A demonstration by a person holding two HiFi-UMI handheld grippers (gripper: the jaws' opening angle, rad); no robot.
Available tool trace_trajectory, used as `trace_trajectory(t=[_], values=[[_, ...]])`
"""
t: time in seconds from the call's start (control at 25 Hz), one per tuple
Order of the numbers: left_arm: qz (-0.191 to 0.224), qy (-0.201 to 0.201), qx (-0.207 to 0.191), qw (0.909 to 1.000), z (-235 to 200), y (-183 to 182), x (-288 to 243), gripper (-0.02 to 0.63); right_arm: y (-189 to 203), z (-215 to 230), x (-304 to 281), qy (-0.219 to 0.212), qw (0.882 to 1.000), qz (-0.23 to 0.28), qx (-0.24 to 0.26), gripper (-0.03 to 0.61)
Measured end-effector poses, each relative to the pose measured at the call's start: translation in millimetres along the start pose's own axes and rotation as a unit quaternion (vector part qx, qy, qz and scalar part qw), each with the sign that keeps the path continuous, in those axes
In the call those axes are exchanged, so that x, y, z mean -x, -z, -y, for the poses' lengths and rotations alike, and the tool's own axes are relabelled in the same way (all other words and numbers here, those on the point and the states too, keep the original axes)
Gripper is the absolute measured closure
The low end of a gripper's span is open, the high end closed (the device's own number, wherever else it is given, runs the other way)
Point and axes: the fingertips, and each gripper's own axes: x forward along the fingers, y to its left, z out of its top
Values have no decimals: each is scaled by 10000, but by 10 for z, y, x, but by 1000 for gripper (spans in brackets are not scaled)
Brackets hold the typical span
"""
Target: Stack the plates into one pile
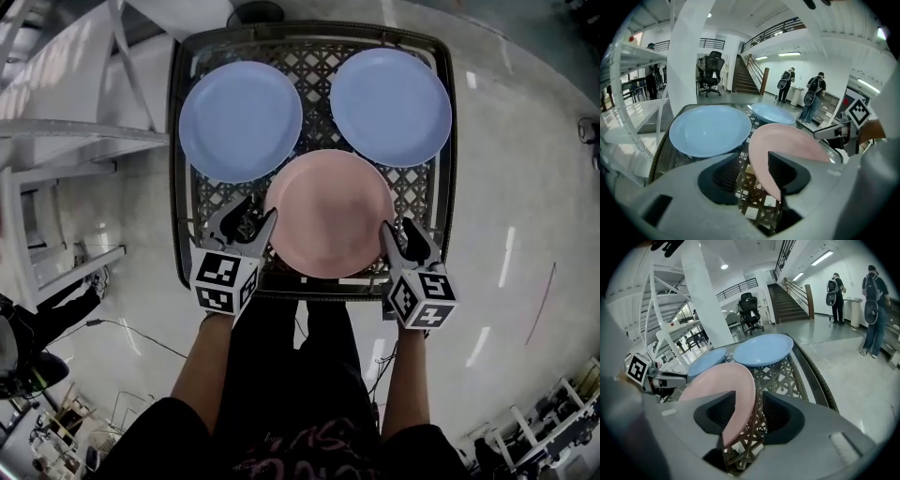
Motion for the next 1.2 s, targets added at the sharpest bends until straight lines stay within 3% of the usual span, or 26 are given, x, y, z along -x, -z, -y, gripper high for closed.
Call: trace_trajectory(t=[0.24, 0.56, 0.68, 0.88, 1.2], values=[[-57, -101, 163, 9998, 0, 149, -169, 430, 159, 86, -156, 60, 9997, -233, 2, 365], [-181, -73, -35, 9998, 37, 228, -292, 510, 188, -4, -312, -138, 9994, -313, 78, 397], [-206, -181, -159, 9995, 20, 254, -279, 553, 204, -20, -321, -85, 9994, -307, 125, 437], [-68, -215, -115, 9997, 31, 229, -210, 565, 220, 23, -234, 108, 9992, -304, 218, 523], [340, -328, -70, 9989, 25, -16, -43, 583, 23, -57, -68, 88, 9999, 63, 131, 543]])
